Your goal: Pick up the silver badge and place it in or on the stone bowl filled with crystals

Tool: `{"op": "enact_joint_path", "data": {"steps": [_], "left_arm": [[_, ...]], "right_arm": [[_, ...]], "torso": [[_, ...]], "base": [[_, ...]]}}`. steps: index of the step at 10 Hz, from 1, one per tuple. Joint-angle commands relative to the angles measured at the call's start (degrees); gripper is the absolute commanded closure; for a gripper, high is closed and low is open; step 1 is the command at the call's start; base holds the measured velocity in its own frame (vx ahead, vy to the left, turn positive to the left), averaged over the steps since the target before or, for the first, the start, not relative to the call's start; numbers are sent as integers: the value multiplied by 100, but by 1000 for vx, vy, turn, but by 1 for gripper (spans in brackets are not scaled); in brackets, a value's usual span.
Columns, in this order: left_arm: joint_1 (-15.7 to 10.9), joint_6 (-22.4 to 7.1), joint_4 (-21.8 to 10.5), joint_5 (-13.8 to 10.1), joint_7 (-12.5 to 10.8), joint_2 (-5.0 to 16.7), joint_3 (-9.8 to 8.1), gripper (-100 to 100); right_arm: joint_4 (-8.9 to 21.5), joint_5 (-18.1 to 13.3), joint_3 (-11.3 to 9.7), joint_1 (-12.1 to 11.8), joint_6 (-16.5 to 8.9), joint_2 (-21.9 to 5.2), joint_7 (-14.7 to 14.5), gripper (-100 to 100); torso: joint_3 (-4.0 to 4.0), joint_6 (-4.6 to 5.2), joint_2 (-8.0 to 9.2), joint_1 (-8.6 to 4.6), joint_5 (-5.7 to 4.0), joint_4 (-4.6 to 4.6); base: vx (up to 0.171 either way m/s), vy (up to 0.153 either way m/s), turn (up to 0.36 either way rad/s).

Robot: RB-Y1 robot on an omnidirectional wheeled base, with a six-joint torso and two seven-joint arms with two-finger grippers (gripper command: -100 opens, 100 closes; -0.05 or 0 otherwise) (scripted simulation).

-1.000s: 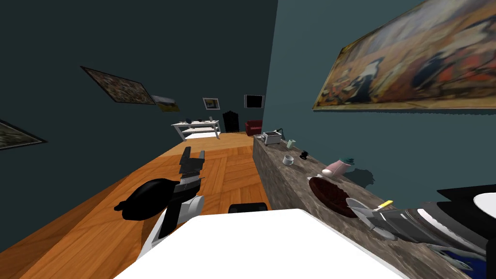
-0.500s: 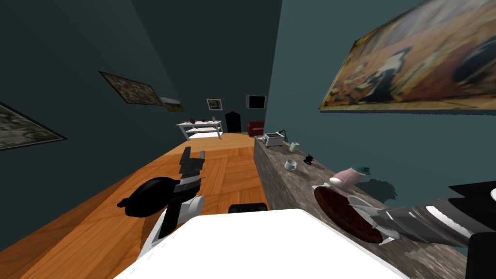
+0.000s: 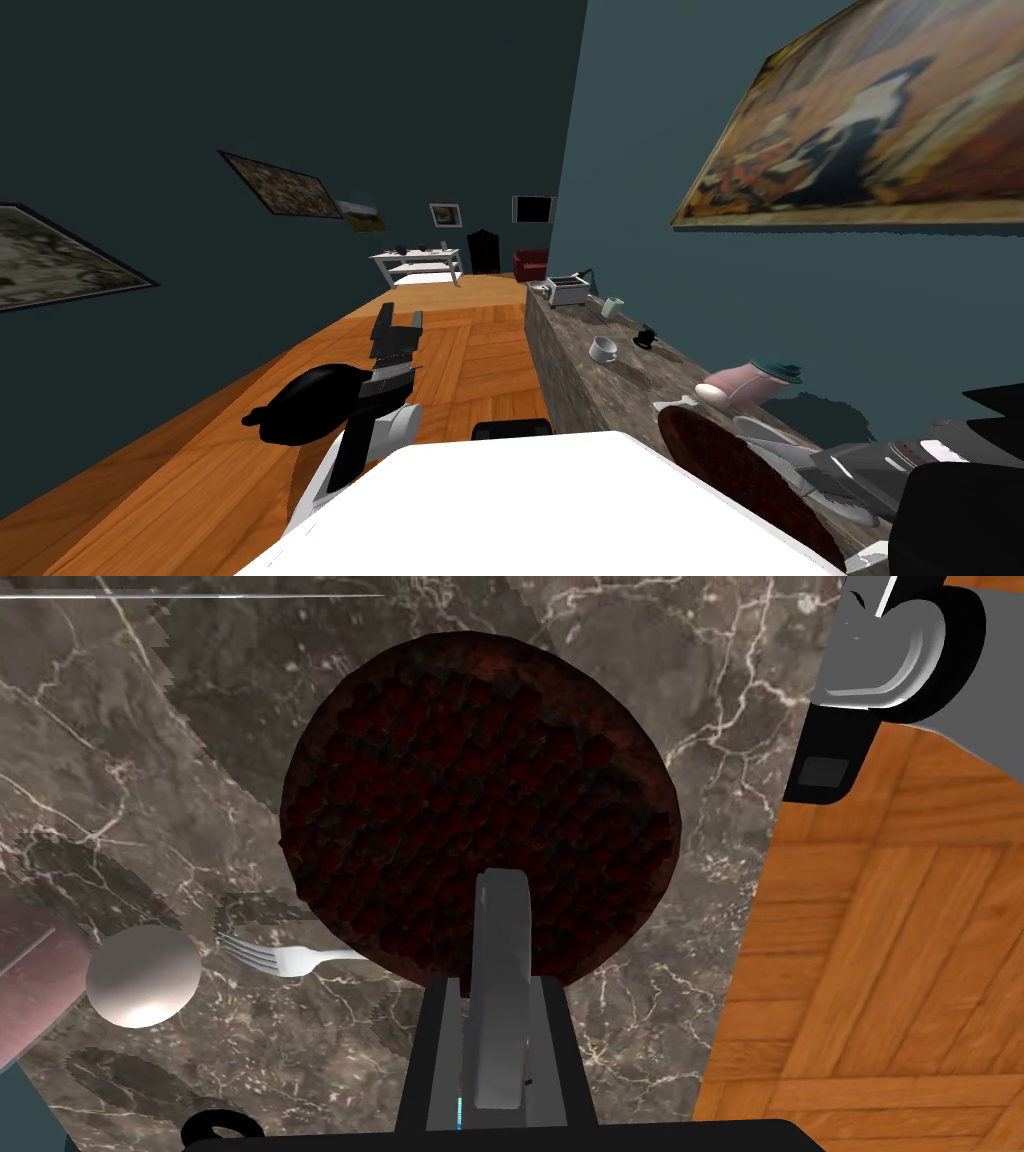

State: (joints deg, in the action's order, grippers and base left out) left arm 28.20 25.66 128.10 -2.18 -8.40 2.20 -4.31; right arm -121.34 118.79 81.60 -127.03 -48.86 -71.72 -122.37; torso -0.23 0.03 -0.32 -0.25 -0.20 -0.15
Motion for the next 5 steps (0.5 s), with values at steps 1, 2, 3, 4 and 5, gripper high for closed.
{"op": "enact_joint_path", "data": {"steps": [1, 2, 3, 4, 5], "left_arm": [[0, 0, 0, 0, 0, 0, 0, 0], [0, 0, 0, 0, 0, 0, 0, 0], [0, 0, 0, 0, 0, 0, 0, 0], [0, 0, 0, 0, 0, 0, 0, 0], [0, 0, 0, 0, 0, 0, 0, 0]], "right_arm": [[0, 0, 0, 0, 0, 0, 0, 100], [2, 3, 3, -11, -9, 4, -10, -100], [2, 3, 3, -10, -8, 3, -9, -100], [2, 3, 3, -10, -8, 3, -9, -100], [2, 3, 3, -10, -8, 3, -9, -100]], "torso": [[0, 0, 0, 0, 0, 0], [5, -1, 8, 9, 1, 2], [8, -1, 13, 15, 3, 4], [10, 0, 16, 18, 4, 4], [10, 0, 17, 19, 4, 5]], "base": [[13, -15, 4], [0, 0, 0], [0, 0, 0], [0, 0, 0], [0, 0, 0]]}}
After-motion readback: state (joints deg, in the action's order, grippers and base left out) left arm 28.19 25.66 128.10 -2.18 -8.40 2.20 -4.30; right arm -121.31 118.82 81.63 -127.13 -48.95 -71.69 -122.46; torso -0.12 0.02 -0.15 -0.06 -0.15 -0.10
